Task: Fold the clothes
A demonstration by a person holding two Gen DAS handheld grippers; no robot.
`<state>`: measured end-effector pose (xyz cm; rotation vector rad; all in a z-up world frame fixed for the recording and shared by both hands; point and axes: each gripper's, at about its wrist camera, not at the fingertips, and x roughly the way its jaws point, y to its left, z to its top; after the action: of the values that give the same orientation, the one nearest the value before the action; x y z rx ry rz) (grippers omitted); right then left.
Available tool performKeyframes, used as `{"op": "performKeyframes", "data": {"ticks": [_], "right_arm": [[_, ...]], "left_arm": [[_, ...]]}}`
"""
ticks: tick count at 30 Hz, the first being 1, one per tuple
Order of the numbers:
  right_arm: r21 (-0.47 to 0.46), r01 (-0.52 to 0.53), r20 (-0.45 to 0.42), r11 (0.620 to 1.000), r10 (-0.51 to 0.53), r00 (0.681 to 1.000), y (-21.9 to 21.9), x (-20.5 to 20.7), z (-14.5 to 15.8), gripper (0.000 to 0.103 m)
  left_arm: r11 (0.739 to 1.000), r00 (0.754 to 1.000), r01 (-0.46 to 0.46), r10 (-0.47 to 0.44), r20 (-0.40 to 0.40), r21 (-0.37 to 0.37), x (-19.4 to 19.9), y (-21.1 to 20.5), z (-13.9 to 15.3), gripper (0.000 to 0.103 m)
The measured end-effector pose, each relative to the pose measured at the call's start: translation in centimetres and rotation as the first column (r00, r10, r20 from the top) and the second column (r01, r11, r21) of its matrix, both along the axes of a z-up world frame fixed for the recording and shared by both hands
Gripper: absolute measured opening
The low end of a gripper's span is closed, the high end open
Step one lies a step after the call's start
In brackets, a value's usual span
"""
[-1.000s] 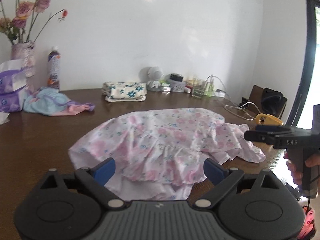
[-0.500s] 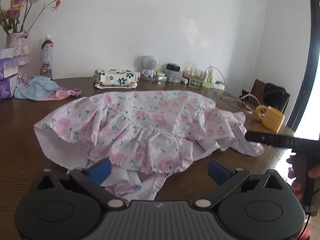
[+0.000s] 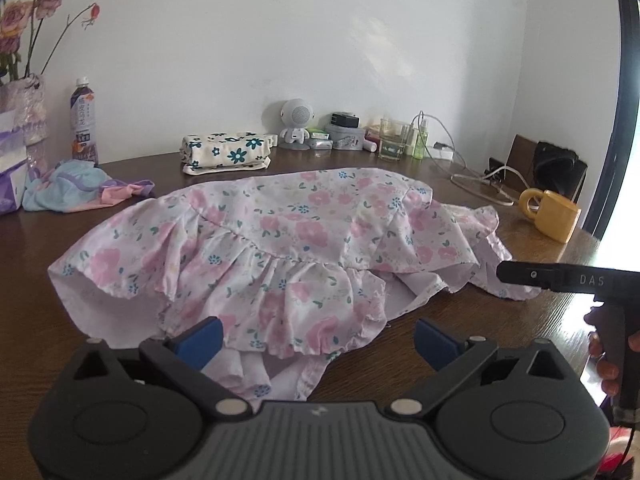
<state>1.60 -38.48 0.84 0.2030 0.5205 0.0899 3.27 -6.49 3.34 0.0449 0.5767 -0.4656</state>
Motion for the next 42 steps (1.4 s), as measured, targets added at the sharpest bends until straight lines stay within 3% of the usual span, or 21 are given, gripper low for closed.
{"op": "performKeyframes", "data": {"ticks": [6,14,19,24,33,38,42], "right_arm": [[-0.04,-0.004,0.003,0.999,0.005,1.0,-0.3,0.5,0.2,0.103],[-0.227,-0.013,0.058,0.974,0.027,0.998,0.9,2.0,1.6,0.103],[-0.328,-0.053,0.106,0.943,0.093,0.99,1.4,4.2,3.3,0.102],[-0.404,-0.14,0.093,0.904,0.193,0.977,1.3,7.6,4.6,0.091],[-0.152,-0.4,-0.022,0.904,0.401,0.916,0.5,14.7,5.4,0.065],[-0.057,-0.491,-0.055,0.869,0.489,0.871,1.1,16.9,5.0,0.06],[0.004,-0.513,-0.09,0.858,0.511,0.855,1.3,18.1,4.3,0.056]], "left_arm": [[1.0,1.0,0.011,-0.011,0.02,0.028,0.3,-0.8,0.1,0.099],[0.987,0.998,0.033,-0.042,0.052,0.156,1.6,-3.2,0.4,0.092],[0.976,0.996,0.08,-0.087,0.025,0.201,2.5,-4.6,0.1,0.079],[0.966,0.994,0.11,-0.111,-0.006,0.233,3.1,-5.4,-0.2,0.063],[0.959,0.992,0.126,-0.12,-0.038,0.253,3.5,-6.0,-0.6,0.052],[0.962,0.991,0.123,-0.108,-0.076,0.243,4.0,-6.0,-0.8,0.048],[0.964,0.99,0.126,-0.106,-0.096,0.236,4.3,-5.9,-0.8,0.042]]}}
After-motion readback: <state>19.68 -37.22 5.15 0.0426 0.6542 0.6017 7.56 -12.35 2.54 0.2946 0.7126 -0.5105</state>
